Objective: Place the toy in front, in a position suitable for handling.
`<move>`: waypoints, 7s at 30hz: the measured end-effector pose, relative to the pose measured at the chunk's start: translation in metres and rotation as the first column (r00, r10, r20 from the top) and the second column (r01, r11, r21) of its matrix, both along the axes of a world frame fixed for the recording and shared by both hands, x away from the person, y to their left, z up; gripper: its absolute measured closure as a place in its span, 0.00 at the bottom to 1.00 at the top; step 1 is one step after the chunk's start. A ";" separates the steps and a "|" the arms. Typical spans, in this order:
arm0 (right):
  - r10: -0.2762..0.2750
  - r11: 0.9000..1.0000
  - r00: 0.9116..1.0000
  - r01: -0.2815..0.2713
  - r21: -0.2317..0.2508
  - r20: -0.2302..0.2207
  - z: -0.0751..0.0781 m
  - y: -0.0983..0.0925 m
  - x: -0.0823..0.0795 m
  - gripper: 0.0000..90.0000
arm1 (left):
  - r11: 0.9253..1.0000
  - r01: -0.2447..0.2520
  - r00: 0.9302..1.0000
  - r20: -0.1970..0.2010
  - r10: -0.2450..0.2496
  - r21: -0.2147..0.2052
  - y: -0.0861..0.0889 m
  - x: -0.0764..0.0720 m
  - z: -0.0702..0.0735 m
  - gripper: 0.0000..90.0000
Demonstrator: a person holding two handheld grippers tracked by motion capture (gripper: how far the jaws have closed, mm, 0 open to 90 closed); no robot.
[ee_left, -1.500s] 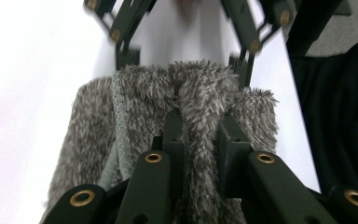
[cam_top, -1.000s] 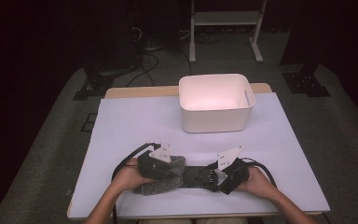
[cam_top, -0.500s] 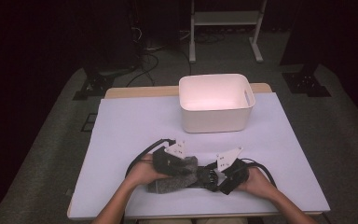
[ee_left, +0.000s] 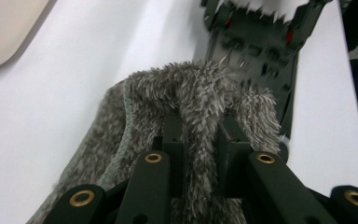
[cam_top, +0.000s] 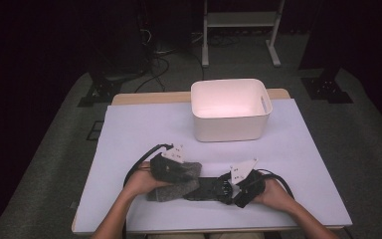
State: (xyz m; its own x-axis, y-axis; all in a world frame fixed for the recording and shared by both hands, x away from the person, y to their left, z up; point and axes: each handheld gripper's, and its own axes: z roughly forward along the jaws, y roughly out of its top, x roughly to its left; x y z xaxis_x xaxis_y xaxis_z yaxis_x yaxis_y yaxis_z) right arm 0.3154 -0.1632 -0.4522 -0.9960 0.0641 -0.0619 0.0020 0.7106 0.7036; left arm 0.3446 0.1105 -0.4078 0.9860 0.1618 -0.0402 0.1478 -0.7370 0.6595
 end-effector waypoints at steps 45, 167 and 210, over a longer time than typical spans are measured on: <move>-0.043 0.998 0.998 0.045 0.044 -0.053 -0.003 -0.004 0.002 0.26 | 0.986 0.163 0.986 0.012 -0.164 0.022 -0.068 -0.011 0.008 0.85; -0.088 0.986 0.995 0.093 0.135 -0.045 0.011 -0.007 -0.009 0.63 | 0.969 0.246 0.969 -0.001 -0.246 0.009 -0.090 -0.016 0.032 0.88; -0.063 0.994 0.996 0.068 0.082 -0.057 0.016 -0.005 -0.003 0.64 | 0.979 0.203 0.979 0.007 -0.203 -0.019 -0.059 -0.015 0.032 0.88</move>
